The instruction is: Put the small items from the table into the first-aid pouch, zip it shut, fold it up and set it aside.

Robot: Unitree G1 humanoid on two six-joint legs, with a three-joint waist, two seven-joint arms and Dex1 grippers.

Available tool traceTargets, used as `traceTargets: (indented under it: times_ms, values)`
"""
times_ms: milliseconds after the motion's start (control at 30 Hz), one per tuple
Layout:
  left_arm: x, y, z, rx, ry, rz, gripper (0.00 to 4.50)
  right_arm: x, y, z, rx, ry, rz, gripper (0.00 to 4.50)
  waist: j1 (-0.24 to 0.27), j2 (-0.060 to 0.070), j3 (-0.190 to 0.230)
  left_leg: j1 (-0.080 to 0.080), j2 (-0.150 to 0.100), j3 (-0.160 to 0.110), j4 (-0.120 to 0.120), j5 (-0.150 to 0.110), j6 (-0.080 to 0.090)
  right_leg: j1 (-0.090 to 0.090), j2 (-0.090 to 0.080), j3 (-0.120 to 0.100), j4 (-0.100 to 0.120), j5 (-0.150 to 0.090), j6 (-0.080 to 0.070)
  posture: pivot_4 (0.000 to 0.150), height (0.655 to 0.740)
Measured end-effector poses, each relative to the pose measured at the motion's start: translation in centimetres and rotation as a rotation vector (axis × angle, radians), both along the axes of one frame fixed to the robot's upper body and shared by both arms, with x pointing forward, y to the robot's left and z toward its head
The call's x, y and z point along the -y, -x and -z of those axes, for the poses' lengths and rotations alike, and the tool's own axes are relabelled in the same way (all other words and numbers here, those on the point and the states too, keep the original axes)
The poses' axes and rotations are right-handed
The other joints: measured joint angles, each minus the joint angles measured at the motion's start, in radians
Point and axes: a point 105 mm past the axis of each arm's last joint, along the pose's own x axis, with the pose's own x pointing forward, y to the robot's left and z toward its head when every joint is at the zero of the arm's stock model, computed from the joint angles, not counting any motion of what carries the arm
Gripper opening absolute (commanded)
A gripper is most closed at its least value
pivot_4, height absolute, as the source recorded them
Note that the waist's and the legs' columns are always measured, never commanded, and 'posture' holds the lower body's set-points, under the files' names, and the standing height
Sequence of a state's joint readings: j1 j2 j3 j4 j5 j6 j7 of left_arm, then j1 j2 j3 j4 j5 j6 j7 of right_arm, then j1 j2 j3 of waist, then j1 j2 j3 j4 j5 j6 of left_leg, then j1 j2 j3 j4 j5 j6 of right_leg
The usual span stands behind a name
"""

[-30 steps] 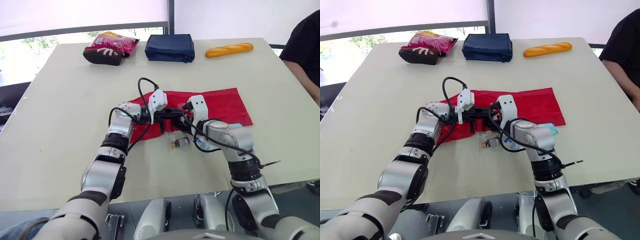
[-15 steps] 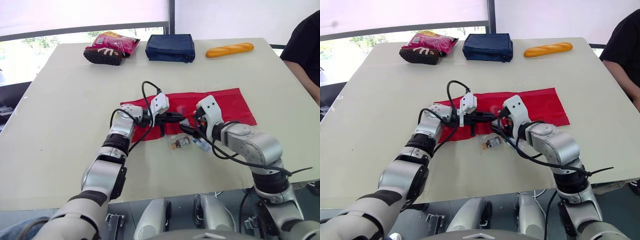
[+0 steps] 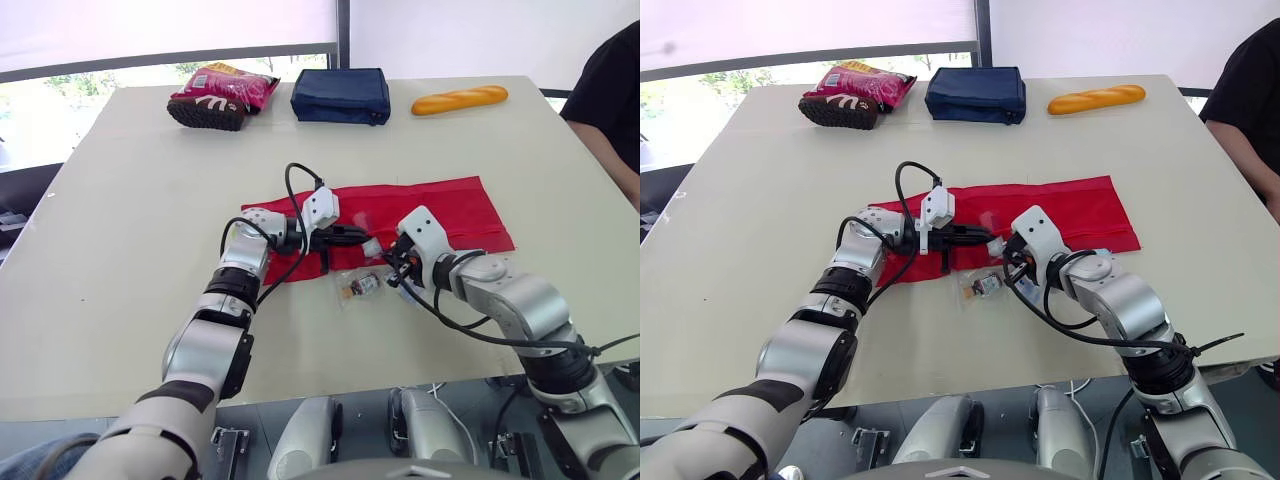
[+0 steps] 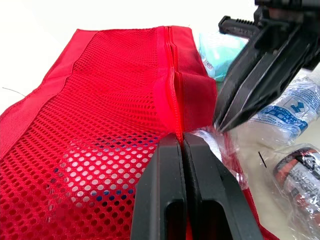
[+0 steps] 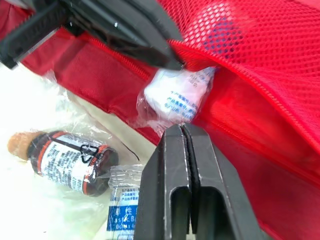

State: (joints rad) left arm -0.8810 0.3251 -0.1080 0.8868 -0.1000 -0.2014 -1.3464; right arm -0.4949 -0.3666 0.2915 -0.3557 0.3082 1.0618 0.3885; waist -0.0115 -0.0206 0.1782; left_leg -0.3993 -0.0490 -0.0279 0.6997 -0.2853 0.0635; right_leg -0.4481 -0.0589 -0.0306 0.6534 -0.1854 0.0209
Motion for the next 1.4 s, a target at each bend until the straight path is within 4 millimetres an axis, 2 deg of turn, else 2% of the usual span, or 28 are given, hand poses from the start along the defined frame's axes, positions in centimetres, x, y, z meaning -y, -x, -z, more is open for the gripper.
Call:
traceTargets:
  times_ms: [167, 233, 633, 933, 1067, 1133, 1167, 1200, 1233, 1400]
  values:
    - [0.0, 0.0, 0.0, -0.002, -0.001, 0.002, 0.0, -0.9, -0.9, 0.4, 0.003, -0.006, 0.002, 0.01, 0.0, 0.0, 0.0, 0.0, 0.0, 0.0, 0.0, 0.0, 0.0, 0.0, 0.0, 0.0, 0.0, 0.0, 0.0, 0.15, 0.7397]
    - [0.1, 0.1, 0.0, -0.005, 0.0, 0.005, 0.0, -1.9, -1.9, 0.5, 0.018, -0.004, 0.001, 0.01, -0.001, 0.0, 0.0, 0.0, 0.0, 0.0, 0.0, 0.001, -0.001, 0.0, 0.0, 0.0, 0.0, 0.0, 0.0, 0.15, 0.7397]
    - [-0.1, 0.0, -0.4, -0.002, 0.005, 0.002, 0.0, -3.8, -4.5, 0.6, 0.069, -0.023, 0.018, 0.01, -0.002, 0.0, 0.0, 0.0, 0.0, 0.0, 0.0, 0.001, -0.002, 0.0, 0.0, 0.001, 0.0, 0.0, 0.0, 0.15, 0.7397]
    - [-0.1, 0.0, -0.6, 0.008, 0.008, 0.003, 0.0, -4.3, -5.2, 0.7, 0.108, -0.029, 0.023, 0.01, -0.002, 0.0, 0.0, 0.0, 0.0, 0.0, 0.0, 0.001, -0.002, 0.0, 0.0, 0.002, 0.0, 0.0, 0.0, 0.15, 0.7397]
    - [0.1, 0.0, -0.6, 0.011, 0.008, 0.007, 0.0, -3.6, -4.8, 0.6, 0.12, -0.011, 0.004, 1.12, 0.0, 0.0, 0.0, 0.0, -0.001, 0.0, 0.0, 0.001, -0.002, 0.0, -0.001, 0.002, 0.0, 0.0, 0.0, 0.15, 0.7397]
    - [0.0, 0.0, -0.6, 0.009, 0.006, 0.004, 0.0, -3.0, -4.2, 0.3, 0.125, -0.003, -0.014, 2.02, -0.001, 0.0, 0.0, -0.001, -0.001, 0.0, 0.0, 0.001, -0.002, 0.0, -0.001, 0.001, -0.001, 0.0, 0.0, 0.15, 0.7397]
    - [0.0, 0.0, -0.5, 0.006, 0.006, 0.001, 0.0, -3.0, -4.1, 0.3, 0.125, -0.002, -0.016, 2.33, -0.001, 0.0, 0.0, -0.001, -0.001, 0.0, 0.0, 0.001, -0.002, 0.0, -0.001, 0.001, 0.0, 0.0, 0.0, 0.15, 0.7397]
    - [-0.1, -0.1, -0.5, 0.002, 0.005, -0.002, 0.0, -2.9, -3.9, 0.2, 0.124, 0.001, -0.019, 2.33, -0.002, 0.0, 0.0, -0.001, -0.001, 0.0, 0.0, 0.001, -0.002, 0.0, -0.001, 0.001, 0.0, 0.0, 0.0, 0.15, 0.7397]
    - [-0.1, -0.2, -0.5, 0.001, 0.001, -0.002, 0.0, -2.8, -3.6, 0.0, 0.13, 0.003, -0.024, 2.94, -0.002, 0.0, 0.0, -0.001, 0.0, -0.001, 0.0, 0.001, -0.002, 0.0, -0.001, 0.001, 0.0, 0.0, 0.0, 0.15, 0.7397]
    - [-0.3, -0.3, -0.3, -0.005, -0.008, -0.01, 0.0, -2.6, -1.9, -0.8, 0.134, -0.02, -0.086, 2.94, -0.001, 0.0, 0.0, 0.0, -0.001, 0.0, 0.0, 0.001, -0.001, 0.0, -0.001, 0.0, 0.0, 0.0, 0.0, 0.15, 0.7397]
